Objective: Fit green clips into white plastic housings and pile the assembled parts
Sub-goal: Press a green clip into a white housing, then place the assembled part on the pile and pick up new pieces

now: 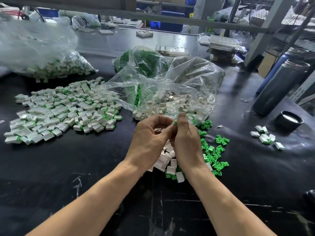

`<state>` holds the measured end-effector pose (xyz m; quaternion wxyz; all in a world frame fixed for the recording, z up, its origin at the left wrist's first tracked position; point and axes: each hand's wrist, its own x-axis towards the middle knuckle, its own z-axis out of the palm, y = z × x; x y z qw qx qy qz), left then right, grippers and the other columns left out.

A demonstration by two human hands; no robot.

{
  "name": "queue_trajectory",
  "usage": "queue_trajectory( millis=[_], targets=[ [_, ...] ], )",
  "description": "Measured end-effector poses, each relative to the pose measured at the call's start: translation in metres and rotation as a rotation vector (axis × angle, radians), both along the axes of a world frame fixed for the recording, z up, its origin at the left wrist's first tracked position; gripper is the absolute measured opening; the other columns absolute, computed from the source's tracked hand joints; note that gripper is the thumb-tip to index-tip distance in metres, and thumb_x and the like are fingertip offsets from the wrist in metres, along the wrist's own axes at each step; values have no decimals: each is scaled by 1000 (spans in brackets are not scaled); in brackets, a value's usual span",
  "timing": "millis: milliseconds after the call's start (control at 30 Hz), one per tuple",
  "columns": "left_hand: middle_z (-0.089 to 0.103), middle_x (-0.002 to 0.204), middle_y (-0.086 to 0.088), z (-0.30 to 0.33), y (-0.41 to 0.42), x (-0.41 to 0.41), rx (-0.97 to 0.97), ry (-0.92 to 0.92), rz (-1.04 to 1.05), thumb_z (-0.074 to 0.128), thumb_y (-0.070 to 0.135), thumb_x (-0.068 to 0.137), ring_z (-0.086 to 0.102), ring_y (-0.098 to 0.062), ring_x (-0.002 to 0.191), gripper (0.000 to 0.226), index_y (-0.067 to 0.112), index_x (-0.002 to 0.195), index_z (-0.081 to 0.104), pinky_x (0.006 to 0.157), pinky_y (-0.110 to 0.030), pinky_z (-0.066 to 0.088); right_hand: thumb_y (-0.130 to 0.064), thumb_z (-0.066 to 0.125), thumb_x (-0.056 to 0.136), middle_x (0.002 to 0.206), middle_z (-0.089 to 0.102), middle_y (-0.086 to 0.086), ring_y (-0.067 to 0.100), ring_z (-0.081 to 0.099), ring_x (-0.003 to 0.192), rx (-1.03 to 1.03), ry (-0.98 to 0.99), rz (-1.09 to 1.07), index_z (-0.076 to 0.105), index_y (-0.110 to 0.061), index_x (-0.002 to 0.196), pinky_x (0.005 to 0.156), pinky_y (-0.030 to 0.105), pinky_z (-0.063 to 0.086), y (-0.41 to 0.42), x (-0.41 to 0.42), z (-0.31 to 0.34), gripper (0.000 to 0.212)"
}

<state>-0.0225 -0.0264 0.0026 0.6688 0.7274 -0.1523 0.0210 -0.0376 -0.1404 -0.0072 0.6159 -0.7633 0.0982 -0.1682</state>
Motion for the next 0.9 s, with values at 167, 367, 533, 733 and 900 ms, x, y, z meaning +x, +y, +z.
queue_trajectory(
  millis=[167,367,533,733,900],
  targets=[
    [76,87,7,-5,10,9,9,1,24,78,22,91,71,-5,81,7,20,96,73,73,-20,56,-47,50,107,70,65,-6,8,56,62,-27,-78,65,65,-24,81,61,31,42,-12,-5,3,38],
    [76,85,9,-8,14,11,31,4,13,78,15,90,71,-2,78,13,19,101,71,68,-14,53,-29,67,101,84,74,-7,9,69,77,-68,-88,84,73,-22,96,69,35,56,-16,-5,3,11],
    [74,85,6,-8,16,8,122,-53,37,83,22,84,71,-6,78,24,25,104,69,68,-17,55,-28,67,101,82,74,-9,5,68,76,-209,-84,69,72,-23,95,70,24,56,-18,-5,3,9],
    [73,82,16,-7,19,5,324,-129,82,81,28,87,69,0,77,16,31,101,72,68,-13,54,-32,64,102,83,70,-8,6,63,76,-366,-37,40,70,-19,99,70,26,52,-16,-4,2,14],
    [59,96,18,-5,40,17,675,-172,202,75,33,91,59,-1,86,18,28,108,70,85,-24,53,-37,59,104,90,70,-13,1,65,84,-332,-19,-38,68,-27,106,70,22,49,-26,-5,3,13]
  ],
)
